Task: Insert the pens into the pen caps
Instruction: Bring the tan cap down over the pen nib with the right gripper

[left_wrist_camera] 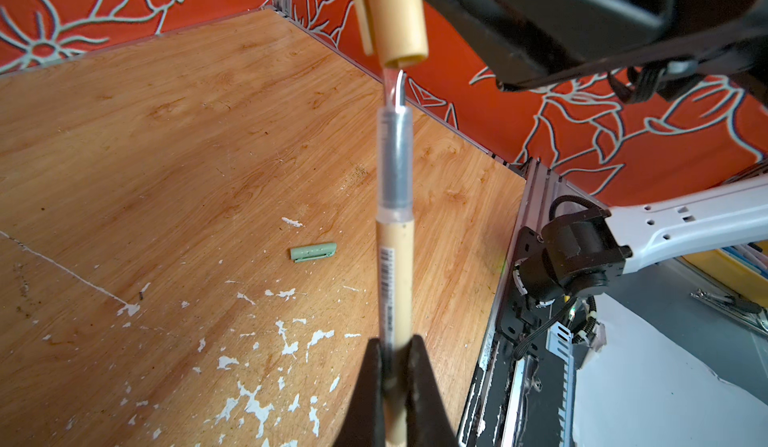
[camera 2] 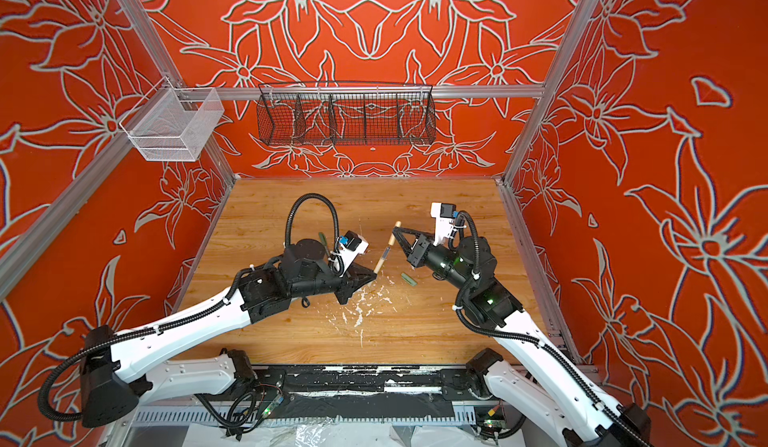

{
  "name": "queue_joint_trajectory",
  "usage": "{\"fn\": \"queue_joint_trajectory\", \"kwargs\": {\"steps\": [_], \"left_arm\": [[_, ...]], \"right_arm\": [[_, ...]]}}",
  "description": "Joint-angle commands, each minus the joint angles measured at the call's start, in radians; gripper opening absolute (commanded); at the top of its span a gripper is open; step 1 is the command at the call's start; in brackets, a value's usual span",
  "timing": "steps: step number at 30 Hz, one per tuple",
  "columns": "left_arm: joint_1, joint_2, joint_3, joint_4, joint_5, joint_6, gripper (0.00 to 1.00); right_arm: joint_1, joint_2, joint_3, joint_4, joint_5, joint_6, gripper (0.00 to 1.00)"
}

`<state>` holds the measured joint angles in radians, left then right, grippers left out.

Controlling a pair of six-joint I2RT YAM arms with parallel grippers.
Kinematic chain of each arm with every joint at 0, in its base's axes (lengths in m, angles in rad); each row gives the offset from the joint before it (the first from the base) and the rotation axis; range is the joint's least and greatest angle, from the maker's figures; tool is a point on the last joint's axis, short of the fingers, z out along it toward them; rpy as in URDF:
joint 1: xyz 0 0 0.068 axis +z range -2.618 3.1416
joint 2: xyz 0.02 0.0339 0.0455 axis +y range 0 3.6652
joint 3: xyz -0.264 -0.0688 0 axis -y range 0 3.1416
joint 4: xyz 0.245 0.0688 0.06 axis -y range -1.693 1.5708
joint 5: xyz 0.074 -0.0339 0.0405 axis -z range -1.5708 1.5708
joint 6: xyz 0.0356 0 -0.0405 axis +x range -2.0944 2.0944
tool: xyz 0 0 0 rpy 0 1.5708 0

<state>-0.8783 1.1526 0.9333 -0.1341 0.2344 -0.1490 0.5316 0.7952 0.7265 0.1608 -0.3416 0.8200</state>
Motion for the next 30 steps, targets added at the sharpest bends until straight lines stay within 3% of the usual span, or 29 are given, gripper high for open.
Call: {"fn": "queue_joint_trajectory", "kwargs": {"steps": [1, 11, 30], "left_arm": [[-0.007, 0.009, 0.009, 0.007, 0.0, 0.011, 0.0], [-0.007, 0.005, 0.018, 0.004, -0.001, 0.018, 0.0], [-0.006, 0.008, 0.018, 0.004, 0.001, 0.016, 0.0]], "right_arm": [[-0.003, -0.027, -0.004, -0.003, 0.024, -0.004, 0.0], [-0.003, 0.01, -0.01, 0.014, -0.043, 0.017, 0.0], [0.0, -0.015, -0.044, 0.036, 0.0, 0.021, 0.0]]}}
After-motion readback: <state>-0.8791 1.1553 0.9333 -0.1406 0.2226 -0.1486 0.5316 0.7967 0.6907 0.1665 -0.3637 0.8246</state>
